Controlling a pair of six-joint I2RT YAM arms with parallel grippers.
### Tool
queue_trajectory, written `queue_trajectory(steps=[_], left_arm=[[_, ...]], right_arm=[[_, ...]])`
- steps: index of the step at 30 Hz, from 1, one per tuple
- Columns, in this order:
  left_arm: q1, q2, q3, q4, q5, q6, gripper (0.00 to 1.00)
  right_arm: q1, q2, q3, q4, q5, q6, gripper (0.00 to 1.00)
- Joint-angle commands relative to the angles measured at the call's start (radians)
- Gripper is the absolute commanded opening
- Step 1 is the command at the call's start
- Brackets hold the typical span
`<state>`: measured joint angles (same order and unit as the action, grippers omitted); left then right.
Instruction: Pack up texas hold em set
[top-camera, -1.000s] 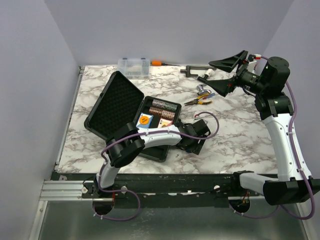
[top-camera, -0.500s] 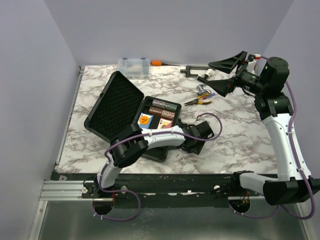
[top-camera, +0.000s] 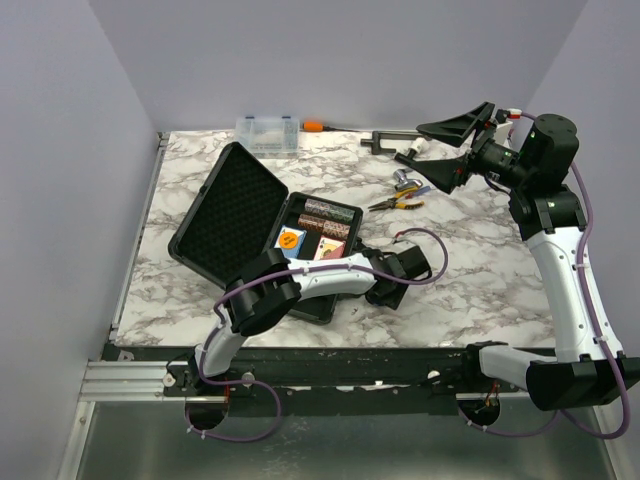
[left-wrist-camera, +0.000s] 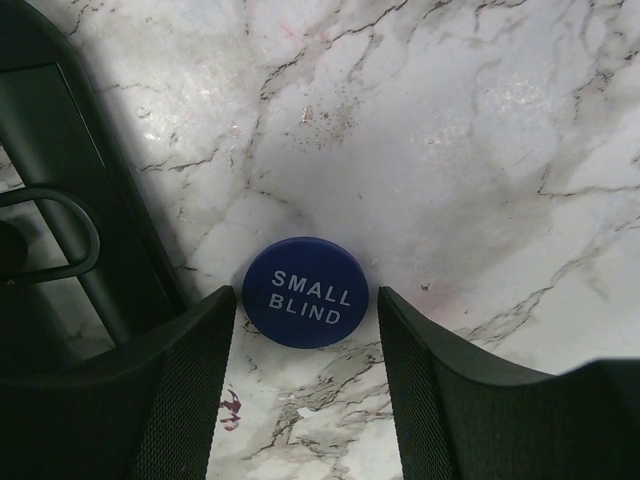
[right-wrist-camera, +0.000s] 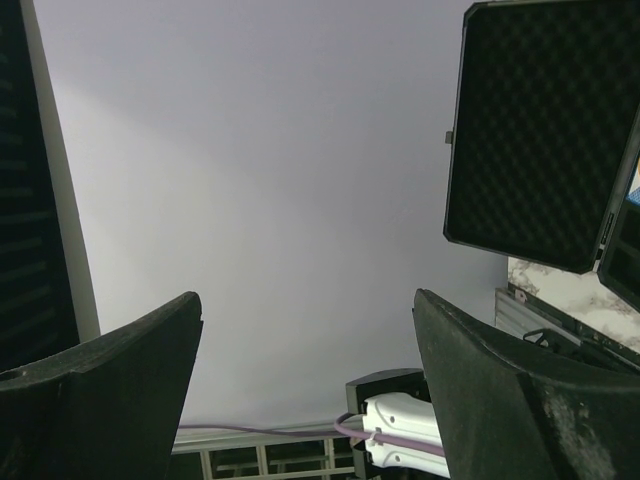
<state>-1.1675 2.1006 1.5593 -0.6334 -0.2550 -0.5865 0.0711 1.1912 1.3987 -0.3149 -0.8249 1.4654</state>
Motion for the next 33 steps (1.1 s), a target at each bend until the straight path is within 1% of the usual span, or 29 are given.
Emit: queue_trajectory(steps=[1,4,9,13,19,27,33], left_arm=[[-0.006,0.053,-0.011,-0.073,-0.021,-0.022,0.57],[-0.006,0.052,-0.013,-0.080,-0.023,-0.029,0.54],[-0.011,0.056,-0.011,-0.088,-0.027,-0.030,0.52],[-0.013,0.067,-0.004,-0.090,-0.024,-0.031,0.48],[-0.014,0.081,0.009,-0.098,-0.018,-0.033,0.40],[-0.019,0.074,0.020,-0.106,-0.029,-0.032,0.28],[-0.025,0.055,0.022,-0.109,-0.045,-0.027,0.27]], right_arm=[[0.006,-0.010,-0.005,0.018,-0.036,0.003,0.88],[0.006,-0.010,-0.011,0.021,-0.037,0.004,0.88],[0.007,-0.010,-0.003,0.021,-0.040,0.000,0.88],[0.007,-0.010,0.006,0.019,-0.037,-0.015,0.85],[0.006,-0.012,-0.003,0.018,-0.020,-0.039,0.85],[0.006,-0.004,-0.064,0.008,0.033,-0.054,0.90],[0.006,0.010,-0.040,-0.072,0.119,-0.121,0.91]])
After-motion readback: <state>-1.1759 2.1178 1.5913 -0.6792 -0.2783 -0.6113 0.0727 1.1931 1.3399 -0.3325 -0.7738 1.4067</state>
